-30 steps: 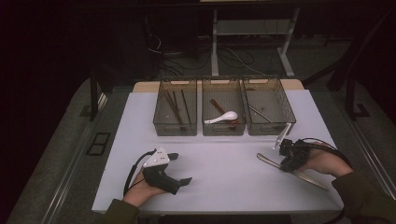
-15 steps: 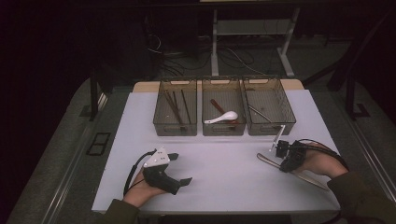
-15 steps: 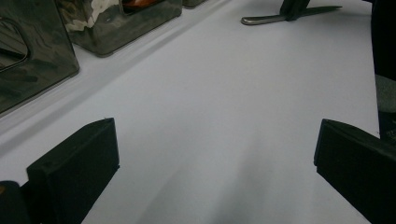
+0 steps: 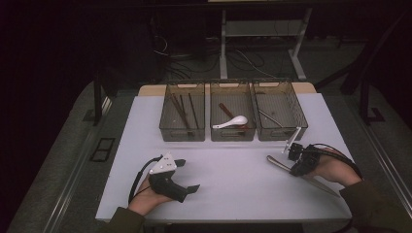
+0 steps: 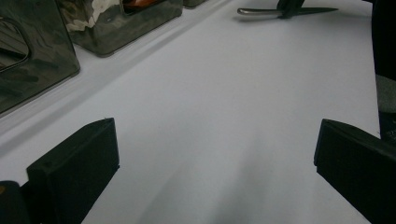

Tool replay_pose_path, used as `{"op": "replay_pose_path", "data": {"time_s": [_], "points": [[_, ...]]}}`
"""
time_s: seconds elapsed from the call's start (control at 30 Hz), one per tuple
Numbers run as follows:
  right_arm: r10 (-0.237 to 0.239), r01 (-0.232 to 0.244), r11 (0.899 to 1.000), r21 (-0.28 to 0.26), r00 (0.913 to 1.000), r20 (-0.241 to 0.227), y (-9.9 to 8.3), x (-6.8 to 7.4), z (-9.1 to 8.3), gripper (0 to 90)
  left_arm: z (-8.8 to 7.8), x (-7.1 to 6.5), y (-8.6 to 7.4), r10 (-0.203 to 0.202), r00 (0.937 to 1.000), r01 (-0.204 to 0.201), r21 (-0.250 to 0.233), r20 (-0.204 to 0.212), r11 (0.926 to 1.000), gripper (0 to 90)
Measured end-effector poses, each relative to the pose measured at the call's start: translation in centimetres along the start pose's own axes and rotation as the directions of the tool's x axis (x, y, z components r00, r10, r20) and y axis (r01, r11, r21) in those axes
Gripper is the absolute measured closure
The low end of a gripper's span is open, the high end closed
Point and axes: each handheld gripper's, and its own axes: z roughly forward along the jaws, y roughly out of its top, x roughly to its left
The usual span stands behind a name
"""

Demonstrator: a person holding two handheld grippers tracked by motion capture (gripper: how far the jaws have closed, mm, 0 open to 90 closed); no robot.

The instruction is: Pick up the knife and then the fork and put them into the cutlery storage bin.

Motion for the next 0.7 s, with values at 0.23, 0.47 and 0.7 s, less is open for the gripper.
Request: {"op": "replay_pose_path", "data": {"time_s": [0.23,0.47,0.7], "points": [[0.018,-0.016,0.996,-0.087,0.9997,0.014,0.3,-0.4,-1.4,79.5,0.0,0.0,0.0,-0.001,1.0000,0.001,-0.002,0.000,1.0000,0.0],[0.060,-0.059,0.975,-0.212,0.9982,0.000,0.3,-0.8,-2.9,79.5,-0.1,0.0,0.0,0.002,1.0000,-0.002,-0.003,-0.001,1.0000,0.0],[0.121,-0.120,0.938,-0.325,0.9925,-0.016,0.0,-1.5,-4.0,79.5,-0.1,0.0,0.0,0.002,1.0000,-0.002,-0.003,-0.001,1.0000,0.0]]}}
